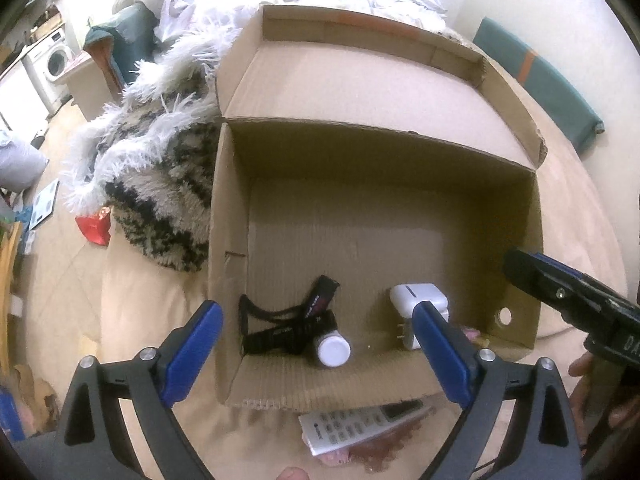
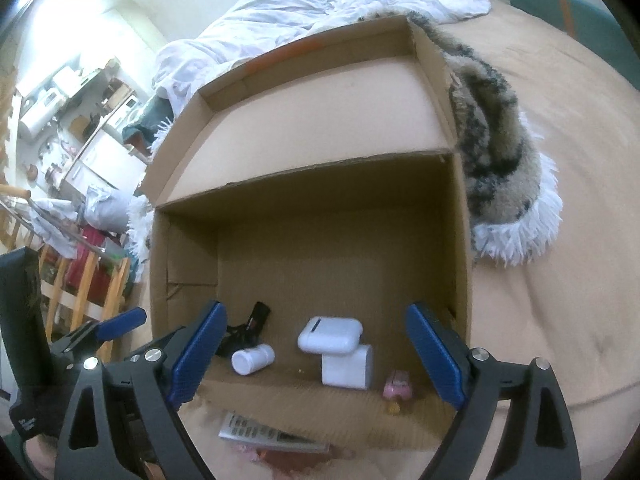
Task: Organize rigid objects
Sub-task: 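Withdraw both open grippers from the box toward the items on the bed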
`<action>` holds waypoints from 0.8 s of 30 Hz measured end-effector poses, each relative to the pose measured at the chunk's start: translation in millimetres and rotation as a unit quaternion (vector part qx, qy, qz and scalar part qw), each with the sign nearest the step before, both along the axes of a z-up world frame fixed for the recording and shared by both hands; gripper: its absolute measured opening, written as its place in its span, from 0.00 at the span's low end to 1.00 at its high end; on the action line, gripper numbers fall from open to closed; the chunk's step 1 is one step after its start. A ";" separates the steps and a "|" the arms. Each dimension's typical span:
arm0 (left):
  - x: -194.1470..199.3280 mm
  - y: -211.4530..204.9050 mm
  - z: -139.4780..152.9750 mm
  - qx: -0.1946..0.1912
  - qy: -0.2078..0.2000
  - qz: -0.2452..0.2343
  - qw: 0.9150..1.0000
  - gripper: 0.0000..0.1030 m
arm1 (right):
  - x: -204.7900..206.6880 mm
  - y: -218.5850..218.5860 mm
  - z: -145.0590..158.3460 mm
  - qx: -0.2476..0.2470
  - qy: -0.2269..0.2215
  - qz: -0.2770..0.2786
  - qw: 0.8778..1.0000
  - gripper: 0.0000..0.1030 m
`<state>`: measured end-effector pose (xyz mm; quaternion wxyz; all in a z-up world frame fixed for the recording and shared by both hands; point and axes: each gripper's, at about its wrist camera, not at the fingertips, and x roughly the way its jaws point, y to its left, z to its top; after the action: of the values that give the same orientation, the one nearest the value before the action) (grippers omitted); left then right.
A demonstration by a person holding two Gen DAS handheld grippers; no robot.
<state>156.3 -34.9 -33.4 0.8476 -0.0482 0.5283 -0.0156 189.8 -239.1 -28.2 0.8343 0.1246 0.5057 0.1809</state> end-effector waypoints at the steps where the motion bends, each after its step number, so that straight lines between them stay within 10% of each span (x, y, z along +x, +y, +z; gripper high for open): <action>1: -2.7 0.0 1.8 0.002 -0.001 0.001 1.000 0.92 | -2.6 0.8 2.2 0.000 0.000 0.001 1.000 0.94; 24: -81.2 48.2 -3.6 -0.005 0.028 0.066 0.997 0.92 | -84.7 -2.7 -4.4 -0.006 0.022 0.011 1.000 0.94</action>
<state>75.2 13.3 -37.0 0.8314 -0.0874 0.5474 0.0391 105.1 -241.8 -32.7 0.8216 0.1182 0.5262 0.1847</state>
